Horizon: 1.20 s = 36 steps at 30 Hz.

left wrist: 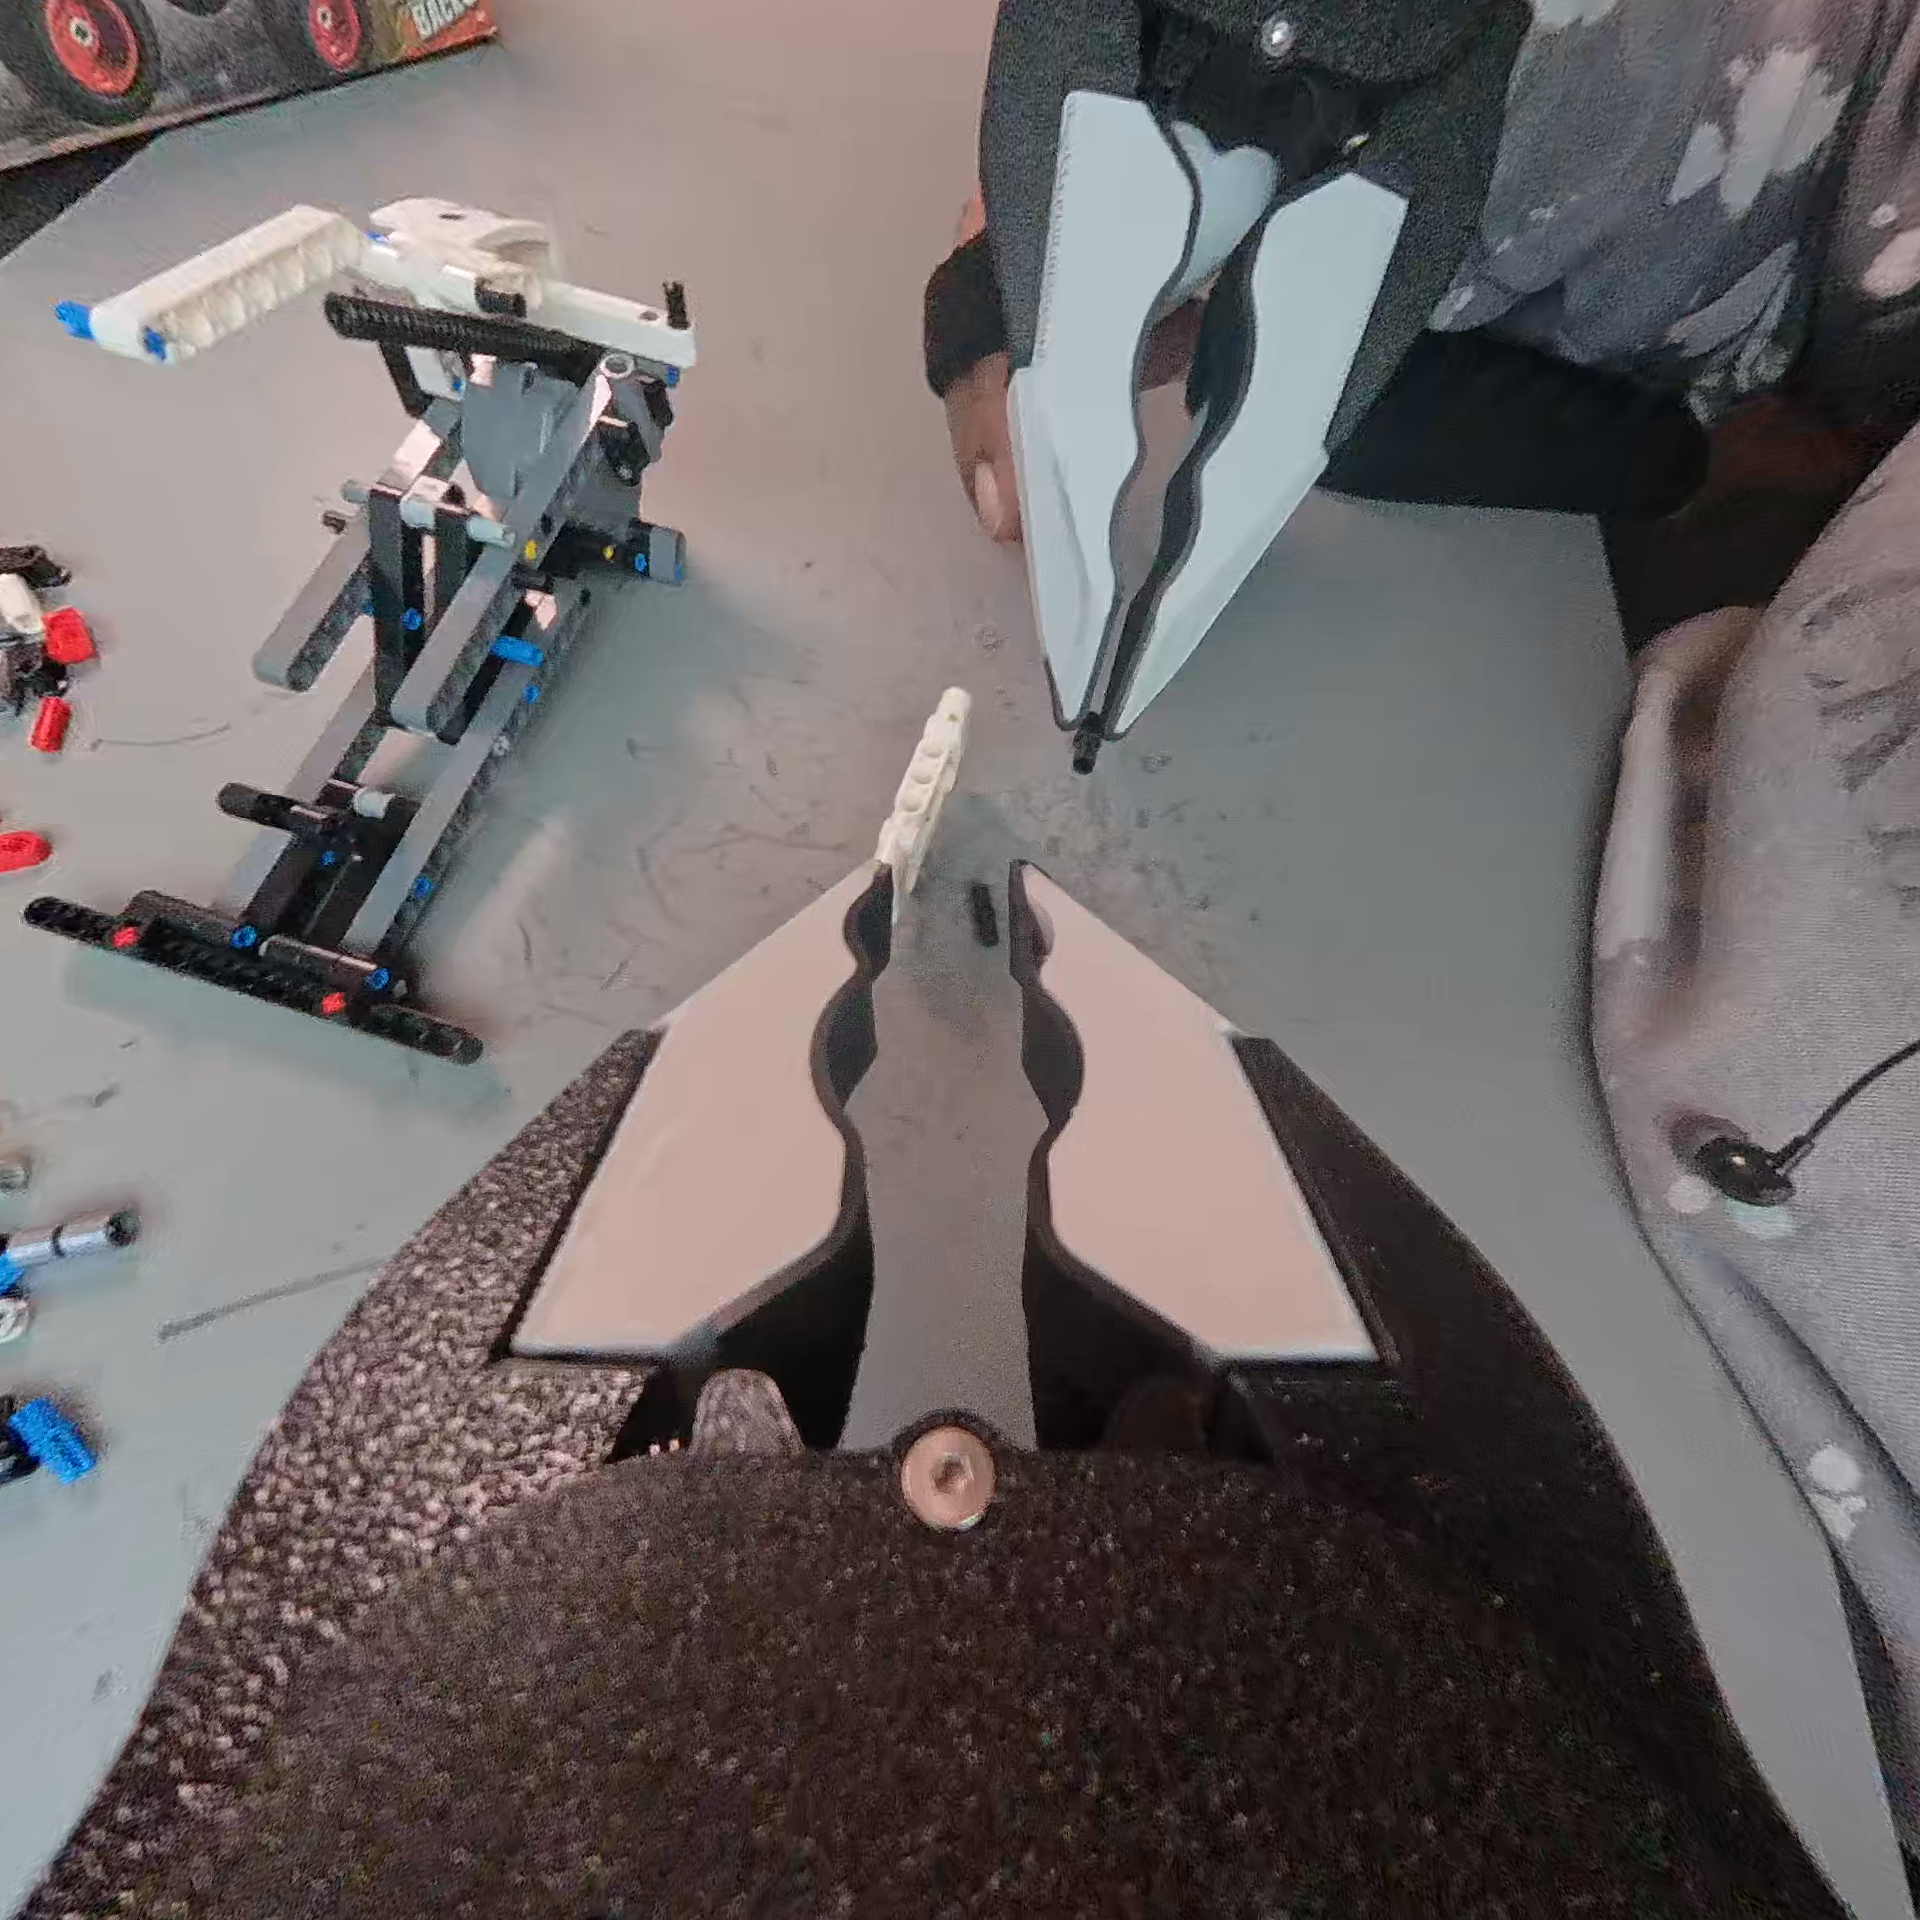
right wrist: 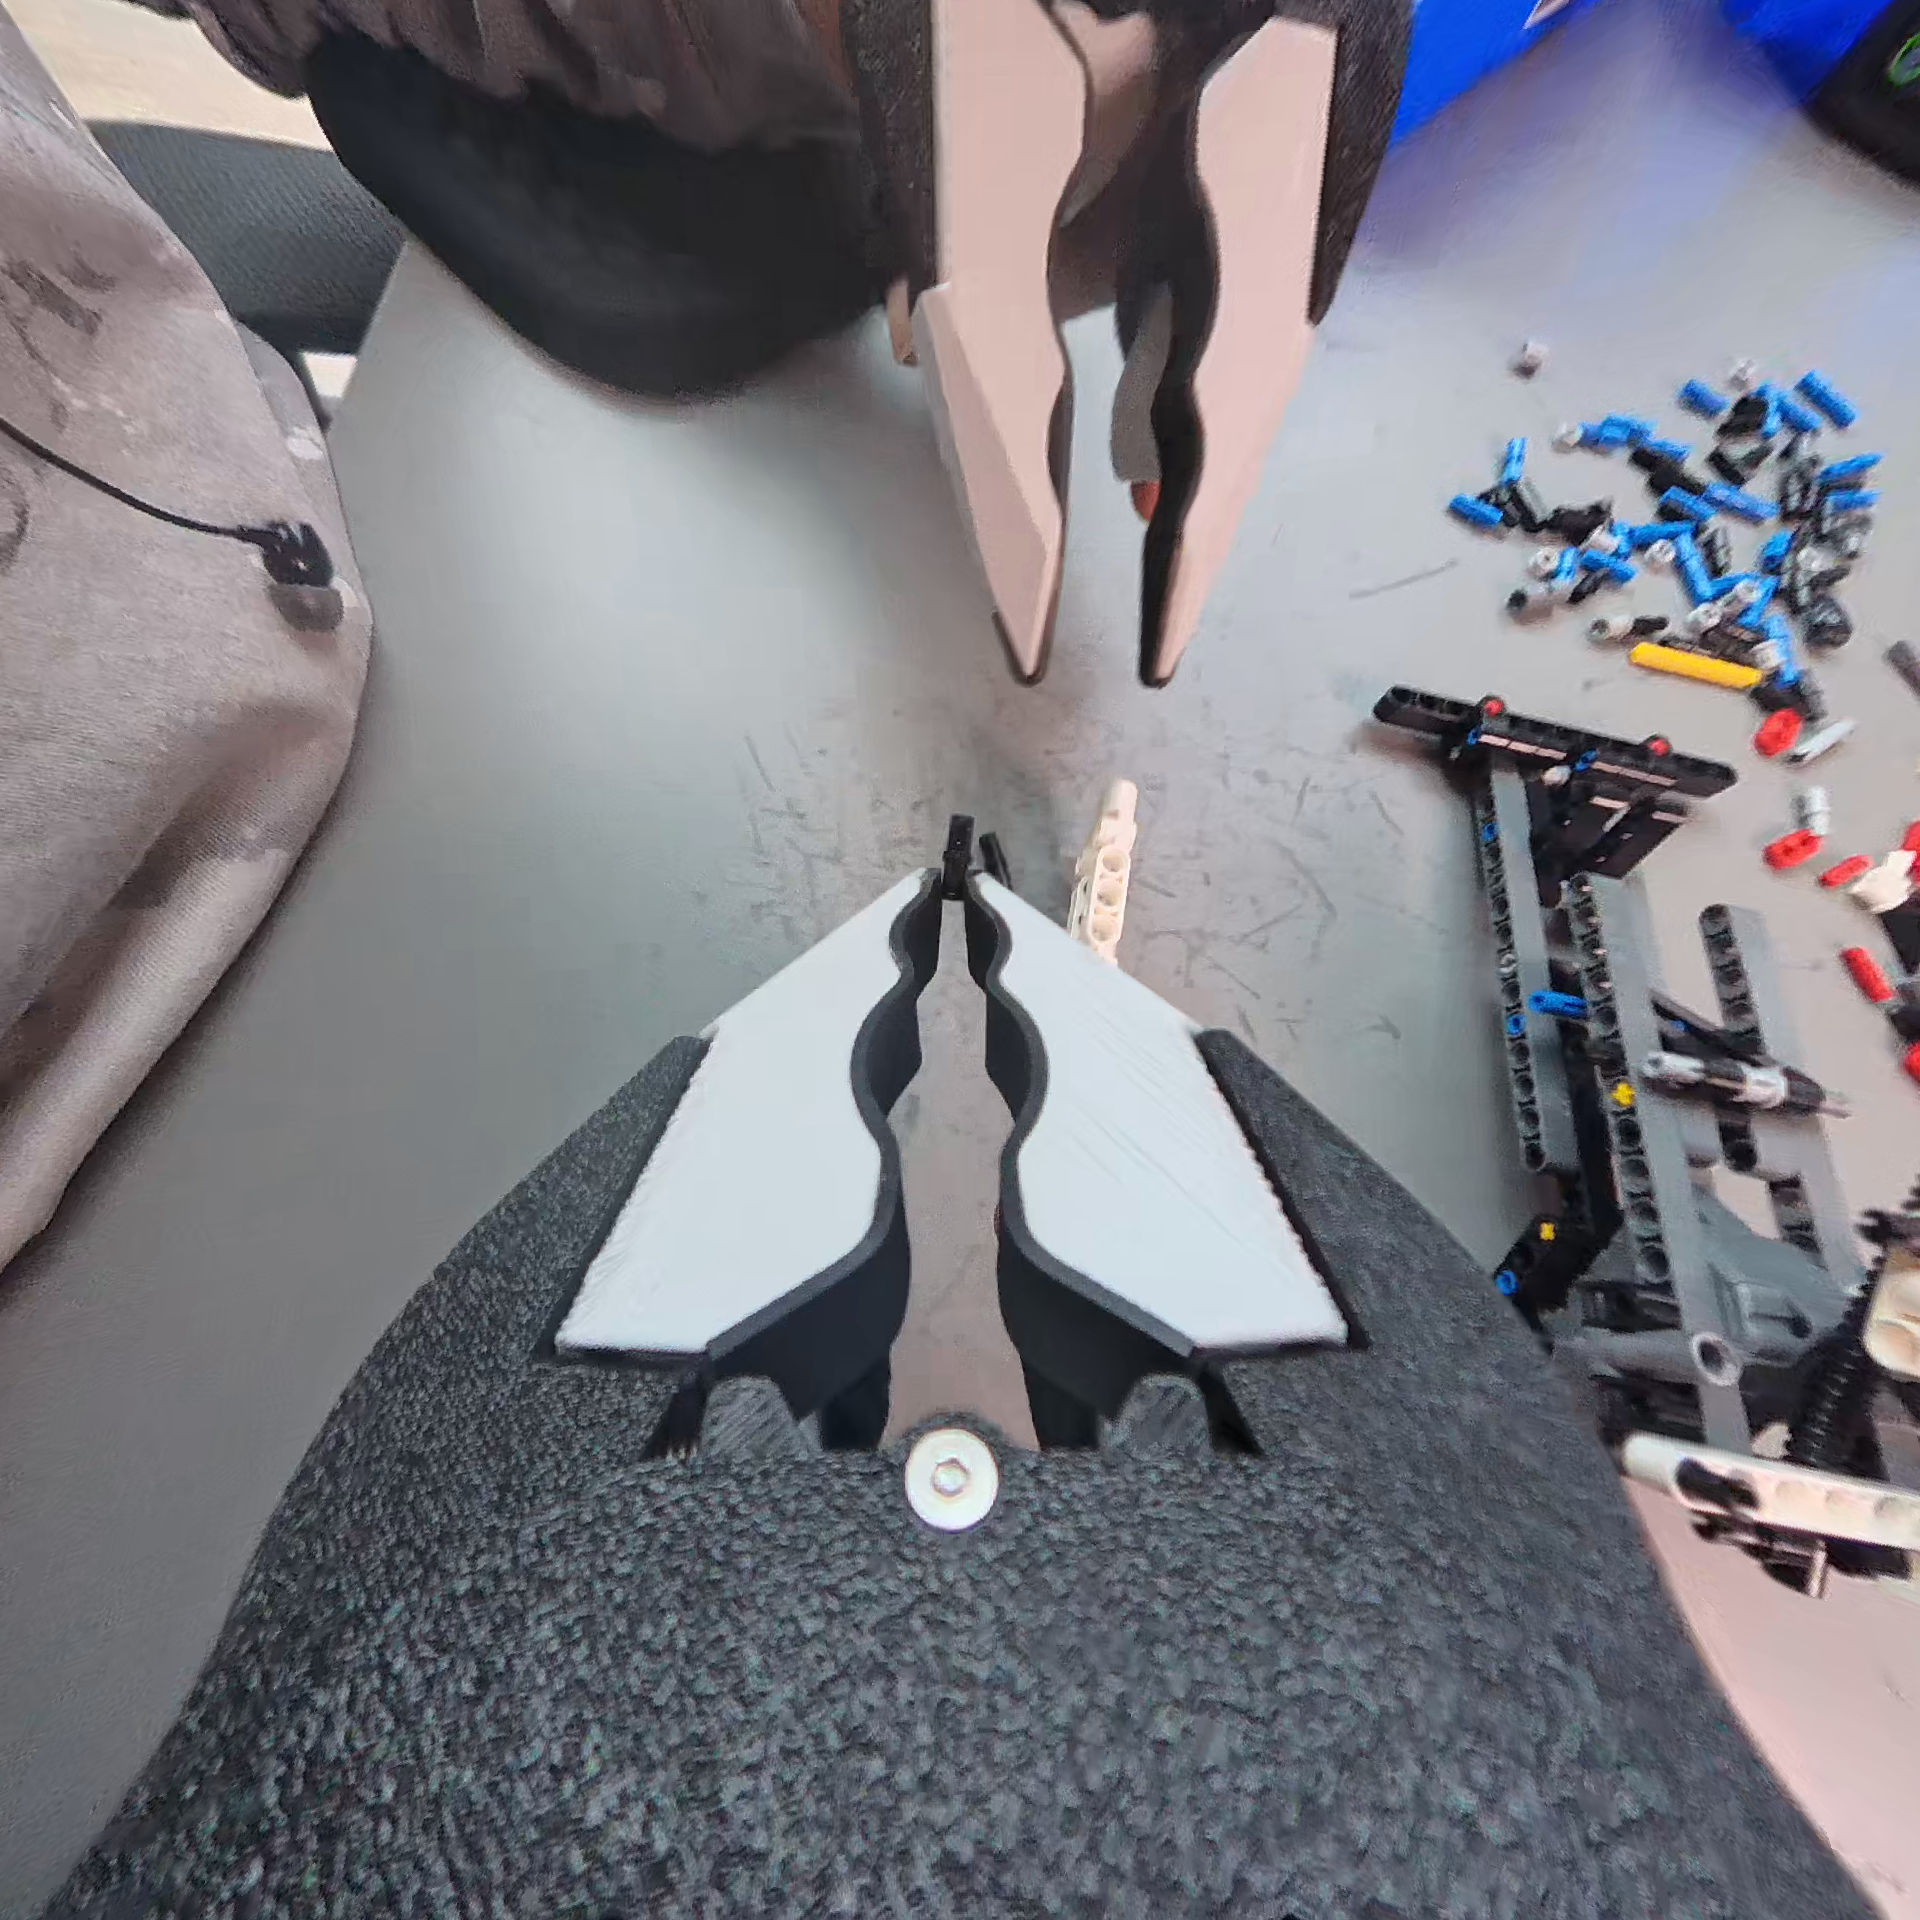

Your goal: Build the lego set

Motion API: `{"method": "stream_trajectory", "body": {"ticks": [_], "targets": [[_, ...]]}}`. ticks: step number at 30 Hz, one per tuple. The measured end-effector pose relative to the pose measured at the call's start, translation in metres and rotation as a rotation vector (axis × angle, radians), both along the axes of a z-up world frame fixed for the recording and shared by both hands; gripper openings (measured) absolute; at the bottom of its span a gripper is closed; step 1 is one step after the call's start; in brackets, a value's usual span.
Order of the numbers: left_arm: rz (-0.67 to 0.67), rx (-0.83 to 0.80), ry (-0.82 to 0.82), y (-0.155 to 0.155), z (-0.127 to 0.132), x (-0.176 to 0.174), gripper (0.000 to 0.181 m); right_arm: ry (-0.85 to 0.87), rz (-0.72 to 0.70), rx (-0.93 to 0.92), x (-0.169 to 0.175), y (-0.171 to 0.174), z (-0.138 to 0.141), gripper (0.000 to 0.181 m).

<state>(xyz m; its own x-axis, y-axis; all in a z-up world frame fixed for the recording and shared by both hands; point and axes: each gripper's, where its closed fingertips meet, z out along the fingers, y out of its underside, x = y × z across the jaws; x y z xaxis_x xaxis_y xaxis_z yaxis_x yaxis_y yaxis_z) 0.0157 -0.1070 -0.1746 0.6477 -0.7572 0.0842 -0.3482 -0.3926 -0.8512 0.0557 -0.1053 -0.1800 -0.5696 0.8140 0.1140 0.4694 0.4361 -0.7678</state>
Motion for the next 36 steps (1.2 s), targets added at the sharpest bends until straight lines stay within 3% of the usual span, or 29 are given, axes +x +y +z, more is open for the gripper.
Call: {"method": "stream_trajectory", "body": {"ticks": [5, 10, 13, 19, 22, 36], "targets": [[-0.096, -0.026, -0.139, -0.011, 0.015, 0.031, 0.021, 0.113, 0.014, 0.026, -0.009, -0.007, 0.019, 0.003], [-0.109, -0.042, -0.188, -0.013, 0.018, 0.036, 0.005, 0.138, 0.027, 0.013, -0.008, -0.012, 0.026, 0.003], [-0.12, -0.041, -0.253, -0.014, 0.026, 0.037, 0.005, 0.167, 0.033, -0.005, -0.007, -0.013, 0.033, 0.003], [-0.164, -0.098, -0.638, -0.016, 0.068, 0.034, 0.003, 0.392, 0.019, -0.088, -0.011, -0.016, 0.077, 0.006], [-0.199, -0.124, -0.742, -0.019, 0.08, 0.036, 0.003, 0.434, 0.015, -0.06, -0.013, -0.017, 0.083, 0.01], [-0.285, -0.223, -0.874, -0.029, 0.087, 0.041, 0.002, 0.506, 0.076, -0.051, -0.008, -0.03, 0.093, 0.007]]}}
